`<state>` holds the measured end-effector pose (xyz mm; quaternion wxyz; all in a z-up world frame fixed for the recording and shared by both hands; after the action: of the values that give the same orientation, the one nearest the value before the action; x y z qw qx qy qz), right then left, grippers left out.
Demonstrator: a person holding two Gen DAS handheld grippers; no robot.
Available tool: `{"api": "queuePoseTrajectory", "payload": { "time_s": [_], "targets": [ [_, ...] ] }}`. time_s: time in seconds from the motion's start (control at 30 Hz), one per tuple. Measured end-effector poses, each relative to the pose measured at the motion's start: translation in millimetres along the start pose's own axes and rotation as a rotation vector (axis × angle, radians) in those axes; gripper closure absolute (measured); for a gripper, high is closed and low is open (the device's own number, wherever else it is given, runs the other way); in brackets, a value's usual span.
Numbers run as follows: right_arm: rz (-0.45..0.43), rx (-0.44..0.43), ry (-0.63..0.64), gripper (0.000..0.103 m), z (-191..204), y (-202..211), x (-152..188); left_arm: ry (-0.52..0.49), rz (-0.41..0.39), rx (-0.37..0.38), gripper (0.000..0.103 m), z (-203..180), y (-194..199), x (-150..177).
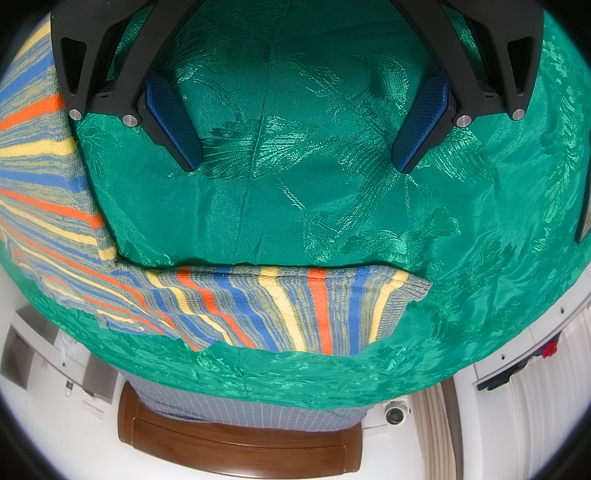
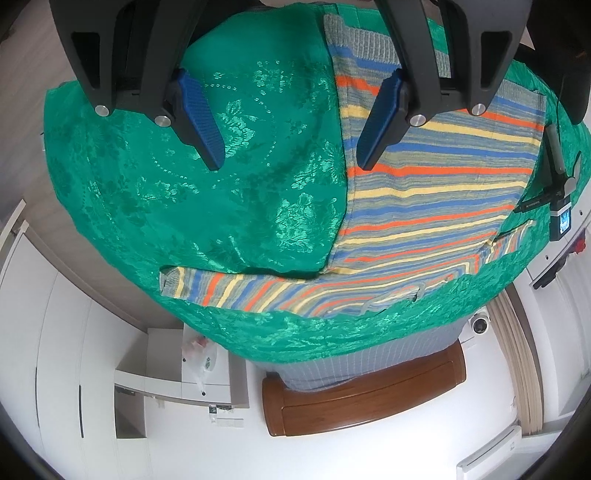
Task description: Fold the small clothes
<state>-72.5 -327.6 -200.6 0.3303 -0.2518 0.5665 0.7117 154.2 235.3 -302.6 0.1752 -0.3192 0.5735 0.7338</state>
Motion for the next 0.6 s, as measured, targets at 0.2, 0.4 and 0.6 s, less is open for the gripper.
{"api": "queuePoseTrajectory", "payload": {
  "time_s": [0.2, 0.4, 0.6],
  "targets": [
    [-0.01, -0.002, 0.011, 0.03, 1.7, 2.5, -0.7, 0.0, 0.0, 0.0, 0.0, -0.3, 0.1, 0.1],
    [-0.014, -0.003, -0.008, 0.03, -0.7, 3.6, 0.6, 0.0, 0.0, 0.0, 0.0, -0.3, 0.2, 0.1],
    [-0.019, -0.002, -0.007, 0.03, -0.4, 4.6, 0.6, 0.0, 0.0, 0.0, 0.0, -0.3, 0.2, 0.1]
  ]
}}
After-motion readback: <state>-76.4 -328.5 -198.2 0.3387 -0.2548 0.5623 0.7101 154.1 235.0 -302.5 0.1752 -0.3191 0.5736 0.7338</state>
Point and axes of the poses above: each gripper's, at about its wrist camera, not at the fingertips, and y roughly against the way its jaws point, z to its left, x to its underside, the point moved 10 cm from there along -y, roughly the way its jaws point, and after that the axes turned 11 degrees about -x, right-handed, at the moved point
